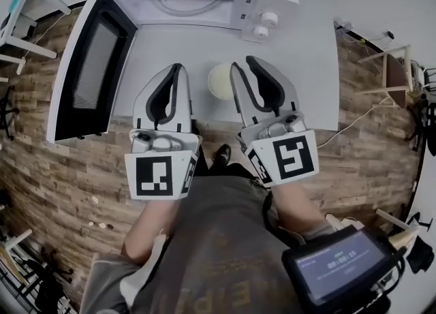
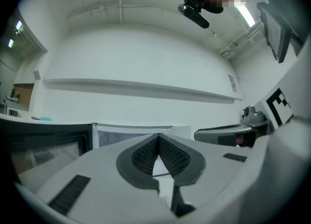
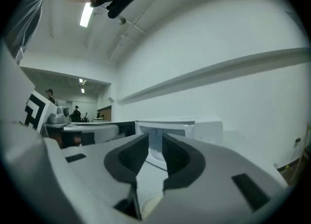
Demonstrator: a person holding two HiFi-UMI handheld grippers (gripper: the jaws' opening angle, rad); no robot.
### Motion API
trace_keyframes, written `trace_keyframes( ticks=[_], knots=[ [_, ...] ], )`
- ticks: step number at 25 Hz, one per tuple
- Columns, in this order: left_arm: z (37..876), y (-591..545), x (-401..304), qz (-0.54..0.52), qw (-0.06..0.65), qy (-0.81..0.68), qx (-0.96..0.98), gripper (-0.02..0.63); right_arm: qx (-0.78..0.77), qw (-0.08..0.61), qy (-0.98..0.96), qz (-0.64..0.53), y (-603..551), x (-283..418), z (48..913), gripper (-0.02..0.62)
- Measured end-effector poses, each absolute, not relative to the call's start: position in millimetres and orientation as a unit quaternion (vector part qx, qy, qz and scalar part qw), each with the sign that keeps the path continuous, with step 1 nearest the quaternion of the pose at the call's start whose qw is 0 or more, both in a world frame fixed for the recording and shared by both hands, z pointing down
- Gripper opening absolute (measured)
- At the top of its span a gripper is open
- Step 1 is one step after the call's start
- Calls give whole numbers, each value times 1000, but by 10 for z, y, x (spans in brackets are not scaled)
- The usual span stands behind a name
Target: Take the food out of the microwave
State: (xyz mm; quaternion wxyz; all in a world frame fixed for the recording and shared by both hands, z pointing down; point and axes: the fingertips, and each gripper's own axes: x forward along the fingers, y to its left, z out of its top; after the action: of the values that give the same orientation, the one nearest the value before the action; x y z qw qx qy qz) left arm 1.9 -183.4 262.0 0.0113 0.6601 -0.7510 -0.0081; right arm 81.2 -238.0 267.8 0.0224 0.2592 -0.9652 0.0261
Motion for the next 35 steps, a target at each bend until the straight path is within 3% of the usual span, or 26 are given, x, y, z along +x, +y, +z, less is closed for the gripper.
trace_keyframes(
  ticks=[4, 9, 35],
  knots=[
    [2314, -1903, 115, -12, -15, -745, 667, 8, 270, -9, -963, -6, -2394, 851, 2321, 27],
    [2133, -1928, 136, -19, -31, -743, 668, 8, 278, 0, -960, -26, -2420, 830, 2262, 9],
    [2166, -1892, 104, -6, -34, -745, 666, 8, 264, -4, -964, -43, -2345, 717, 2169, 6]
  ],
)
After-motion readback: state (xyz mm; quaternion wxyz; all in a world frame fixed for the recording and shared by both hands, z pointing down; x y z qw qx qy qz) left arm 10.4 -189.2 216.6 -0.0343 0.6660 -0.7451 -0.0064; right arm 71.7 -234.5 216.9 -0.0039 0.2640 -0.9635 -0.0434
